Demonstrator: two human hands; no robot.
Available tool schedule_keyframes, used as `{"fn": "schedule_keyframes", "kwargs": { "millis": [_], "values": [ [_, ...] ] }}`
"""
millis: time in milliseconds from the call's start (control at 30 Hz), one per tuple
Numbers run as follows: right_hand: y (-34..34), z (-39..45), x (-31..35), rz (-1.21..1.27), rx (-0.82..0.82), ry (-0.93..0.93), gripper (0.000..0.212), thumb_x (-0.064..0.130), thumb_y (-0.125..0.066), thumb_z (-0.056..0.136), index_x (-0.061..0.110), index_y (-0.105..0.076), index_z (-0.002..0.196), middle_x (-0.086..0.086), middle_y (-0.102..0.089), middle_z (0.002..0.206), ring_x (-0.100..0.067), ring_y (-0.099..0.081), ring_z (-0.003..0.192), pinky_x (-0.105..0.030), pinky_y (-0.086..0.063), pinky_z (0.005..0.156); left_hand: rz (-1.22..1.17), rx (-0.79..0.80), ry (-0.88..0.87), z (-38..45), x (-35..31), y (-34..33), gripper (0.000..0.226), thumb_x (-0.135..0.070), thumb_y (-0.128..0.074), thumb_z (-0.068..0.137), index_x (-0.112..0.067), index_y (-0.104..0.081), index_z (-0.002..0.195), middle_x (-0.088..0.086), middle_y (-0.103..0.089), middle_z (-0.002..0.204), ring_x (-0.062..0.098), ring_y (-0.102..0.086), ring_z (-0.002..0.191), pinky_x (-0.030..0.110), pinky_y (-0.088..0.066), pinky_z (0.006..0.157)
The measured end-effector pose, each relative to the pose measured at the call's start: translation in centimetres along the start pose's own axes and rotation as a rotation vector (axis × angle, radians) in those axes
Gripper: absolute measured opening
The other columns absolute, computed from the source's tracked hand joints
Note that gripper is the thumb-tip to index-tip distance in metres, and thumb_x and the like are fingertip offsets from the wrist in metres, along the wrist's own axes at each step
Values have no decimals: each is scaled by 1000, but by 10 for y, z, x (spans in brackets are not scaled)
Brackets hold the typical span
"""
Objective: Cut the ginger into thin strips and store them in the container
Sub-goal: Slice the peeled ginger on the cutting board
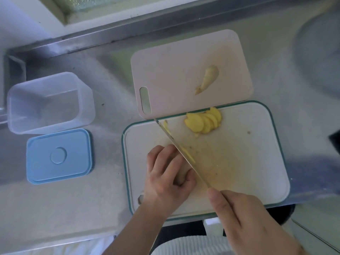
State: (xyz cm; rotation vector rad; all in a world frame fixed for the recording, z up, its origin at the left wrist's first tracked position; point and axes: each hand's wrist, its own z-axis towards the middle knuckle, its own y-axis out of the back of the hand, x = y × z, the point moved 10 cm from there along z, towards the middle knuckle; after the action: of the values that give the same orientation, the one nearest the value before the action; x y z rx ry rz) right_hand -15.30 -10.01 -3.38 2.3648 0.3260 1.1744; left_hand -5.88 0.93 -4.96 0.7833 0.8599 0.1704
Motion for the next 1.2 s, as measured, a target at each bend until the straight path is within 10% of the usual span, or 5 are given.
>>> {"fn": "schedule_keyframes", "kwargs": {
  "millis": [133, 333, 867, 1033, 1200],
  "values": [
    [10, -7, 9, -114, -122, 56, 71, 68, -21, 95, 25, -51, 48, 17, -25, 39, -3, -51, 52, -18, -38, 40, -5, -6, -10, 0, -2, 2, 48, -6, -88, 62, -14, -62, 102, 11, -70, 102, 32, -62, 100, 40, -45, 97],
    [1, -3, -3, 5, -12, -58, 87, 95, -1, 61, 24, -51, 64, 16, -55, 53, -8, -52, 53, -22, -38, 53, -15, -4, -9, -1, 0, 0, 45, -6, -86, 65, -13, -63, 102, 12, -71, 101, 31, -61, 101, 47, -47, 92],
    [-17, 26, 11, -13, 181, -40, 82, 72, -16, 79, 4, -61, 73, 1, -34, 43, -11, -33, 44, -23, -34, 47, -55, 8, 22, -1, 3, -2, 29, -11, -80, 78, -12, -62, 101, 15, -71, 101, 39, -64, 96, 47, -46, 94],
    [-4, 1, -11, 1, 90, -95, 95, 98, -7, 61, 15, -53, 64, 0, -48, 48, -8, -49, 47, -23, -39, 54, -75, 40, 50, -1, 7, -6, 42, -4, -88, 64, -12, -55, 89, 19, -68, 109, 48, -60, 96, 34, -39, 101],
    [-11, 33, 5, 1, 137, -39, 67, 75, -17, 80, 16, -31, 51, 1, -29, 43, -12, -29, 44, -21, -29, 47, -81, 23, 25, -2, 7, -5, 31, -7, -83, 73, -11, -54, 84, 18, -68, 106, 44, -60, 97, 38, -41, 98]
  ]
}}
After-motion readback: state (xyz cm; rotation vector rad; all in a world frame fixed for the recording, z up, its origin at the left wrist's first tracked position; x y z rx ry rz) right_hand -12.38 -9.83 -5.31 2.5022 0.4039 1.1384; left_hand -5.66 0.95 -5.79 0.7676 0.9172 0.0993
